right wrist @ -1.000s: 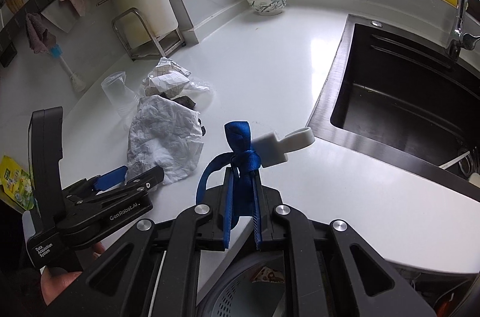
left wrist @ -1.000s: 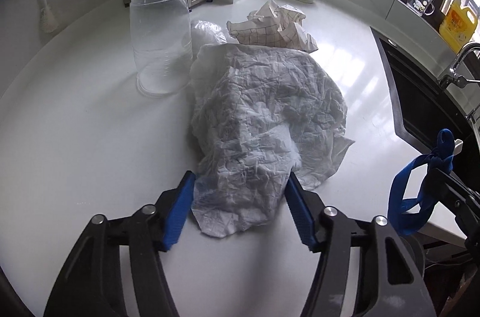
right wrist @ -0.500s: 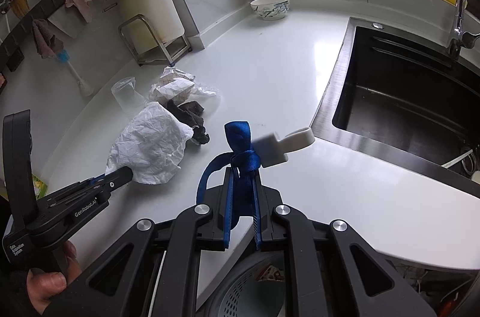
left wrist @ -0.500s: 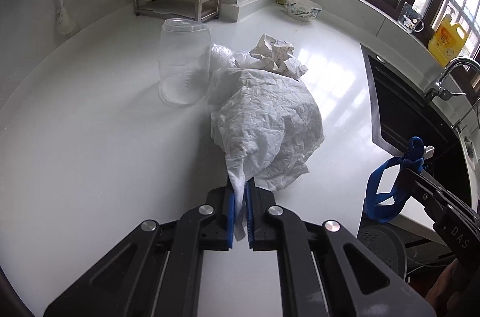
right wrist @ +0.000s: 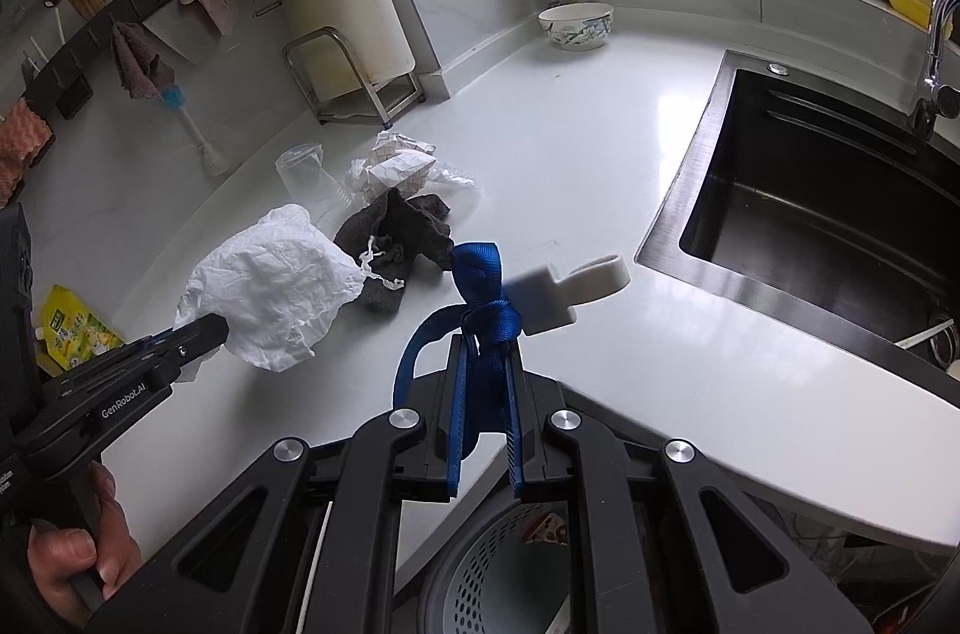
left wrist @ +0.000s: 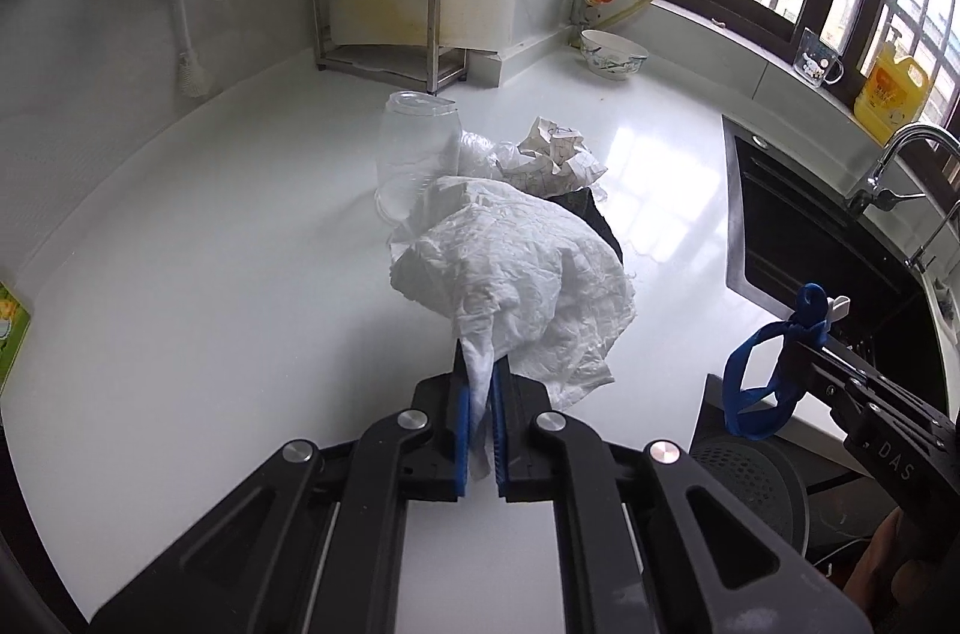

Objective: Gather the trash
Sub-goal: 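Carry the bag and strap over the grey bin and open both tools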

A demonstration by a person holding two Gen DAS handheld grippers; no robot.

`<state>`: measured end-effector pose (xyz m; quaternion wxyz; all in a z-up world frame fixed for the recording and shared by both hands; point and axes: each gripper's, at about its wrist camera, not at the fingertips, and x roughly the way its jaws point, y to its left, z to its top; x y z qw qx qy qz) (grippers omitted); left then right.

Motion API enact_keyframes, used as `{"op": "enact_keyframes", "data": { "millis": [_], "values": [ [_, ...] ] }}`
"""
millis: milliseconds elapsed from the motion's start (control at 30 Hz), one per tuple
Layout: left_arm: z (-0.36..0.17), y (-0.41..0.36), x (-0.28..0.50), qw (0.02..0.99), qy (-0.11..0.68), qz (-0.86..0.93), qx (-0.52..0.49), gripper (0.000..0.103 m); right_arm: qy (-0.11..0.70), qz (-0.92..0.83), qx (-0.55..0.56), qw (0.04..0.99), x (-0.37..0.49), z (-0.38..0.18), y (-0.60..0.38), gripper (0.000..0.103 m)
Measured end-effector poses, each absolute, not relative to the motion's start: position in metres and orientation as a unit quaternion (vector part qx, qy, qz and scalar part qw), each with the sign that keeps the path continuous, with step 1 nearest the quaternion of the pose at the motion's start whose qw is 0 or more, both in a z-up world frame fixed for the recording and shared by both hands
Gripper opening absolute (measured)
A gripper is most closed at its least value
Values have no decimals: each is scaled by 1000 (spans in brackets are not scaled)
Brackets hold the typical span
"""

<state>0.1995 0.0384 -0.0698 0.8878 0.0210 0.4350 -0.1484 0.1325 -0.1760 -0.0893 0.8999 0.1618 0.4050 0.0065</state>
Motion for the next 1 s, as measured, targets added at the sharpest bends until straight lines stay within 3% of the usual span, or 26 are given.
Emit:
{"op": "enact_keyframes", "data": {
  "millis": [600,1000],
  "values": [
    [-45,-3,87,895,431,-110,9,7,427,81,126,892,62,-81,-212,11],
    [-62,-49,21,889,447,-96,7,7,443,109,113,883,8,-94,-254,11]
  ]
}}
